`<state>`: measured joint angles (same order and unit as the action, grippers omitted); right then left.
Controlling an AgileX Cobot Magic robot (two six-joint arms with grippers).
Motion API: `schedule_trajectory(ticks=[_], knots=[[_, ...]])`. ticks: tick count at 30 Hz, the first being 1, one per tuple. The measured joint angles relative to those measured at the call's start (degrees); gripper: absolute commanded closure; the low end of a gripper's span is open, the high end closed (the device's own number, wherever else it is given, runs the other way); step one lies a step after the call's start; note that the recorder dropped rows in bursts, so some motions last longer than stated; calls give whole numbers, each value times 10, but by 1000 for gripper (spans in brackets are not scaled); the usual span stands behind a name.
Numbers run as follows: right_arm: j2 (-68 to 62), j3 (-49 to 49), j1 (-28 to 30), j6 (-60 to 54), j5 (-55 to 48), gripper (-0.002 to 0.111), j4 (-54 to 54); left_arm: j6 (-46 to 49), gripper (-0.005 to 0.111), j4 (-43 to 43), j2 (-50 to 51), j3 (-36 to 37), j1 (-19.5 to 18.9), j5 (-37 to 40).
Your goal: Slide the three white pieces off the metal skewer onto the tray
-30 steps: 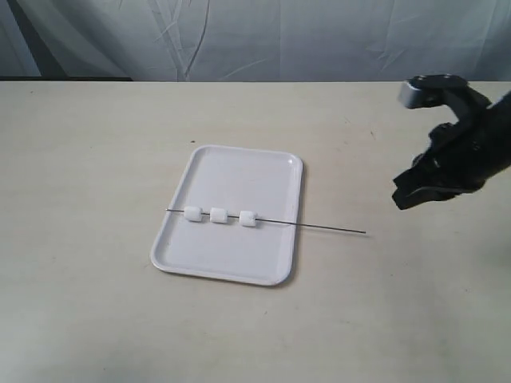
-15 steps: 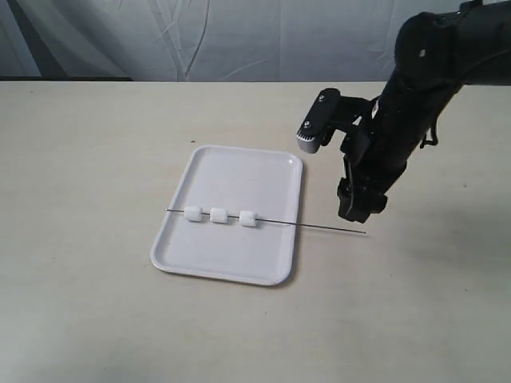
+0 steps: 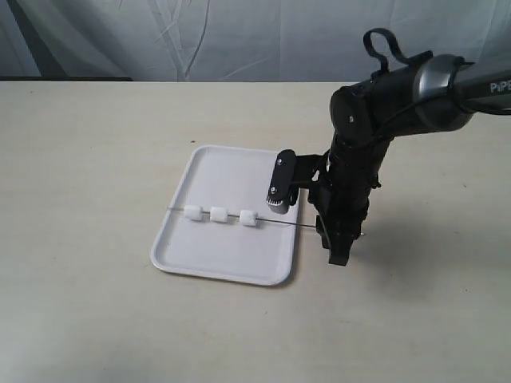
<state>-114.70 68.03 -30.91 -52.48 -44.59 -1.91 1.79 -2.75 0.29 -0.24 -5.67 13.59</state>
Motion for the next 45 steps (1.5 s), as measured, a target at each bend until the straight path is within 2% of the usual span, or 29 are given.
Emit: schedule_trajectory(ticks=[11, 12, 14, 15, 26, 33, 36, 38, 39, 40, 43, 44, 45], knots=[[-23, 10, -1, -2, 18, 77, 8, 0, 107, 0, 0, 0, 0, 0], [-25, 11, -1, -2, 18, 80, 10, 0, 107, 0, 0, 0, 0, 0], [-25, 12, -1, -2, 17, 97, 14, 0, 107, 0, 0, 0, 0, 0], [-25, 12, -1, -2, 17, 109, 19, 0, 107, 0, 0, 0, 0, 0], [-24, 13, -2, 20, 13, 109, 28, 0, 107, 0, 0, 0, 0, 0], [16, 4, -2, 22, -30, 109, 28, 1, 107, 1, 0, 0, 0, 0], [43, 13, -2, 33, -63, 109, 28, 28, 107, 62, 0, 0, 0, -19], [65, 32, -2, 60, -101, 109, 28, 22, 107, 88, 0, 0, 0, -72], [70, 38, -2, 69, -113, 109, 28, -3, 107, 63, 0, 0, 0, -95], [83, 52, -2, 93, -144, 109, 28, -49, 107, -10, 0, 0, 0, -146], [108, 62, -2, 127, -178, 109, 25, -120, 107, -126, 0, 0, 0, -230], [119, 63, -2, 136, -188, 109, 19, -182, 107, -161, 0, -1, 0, -216], [129, 63, -2, 150, -192, 109, 14, -226, 107, -163, -1, -23, 0, -125]])
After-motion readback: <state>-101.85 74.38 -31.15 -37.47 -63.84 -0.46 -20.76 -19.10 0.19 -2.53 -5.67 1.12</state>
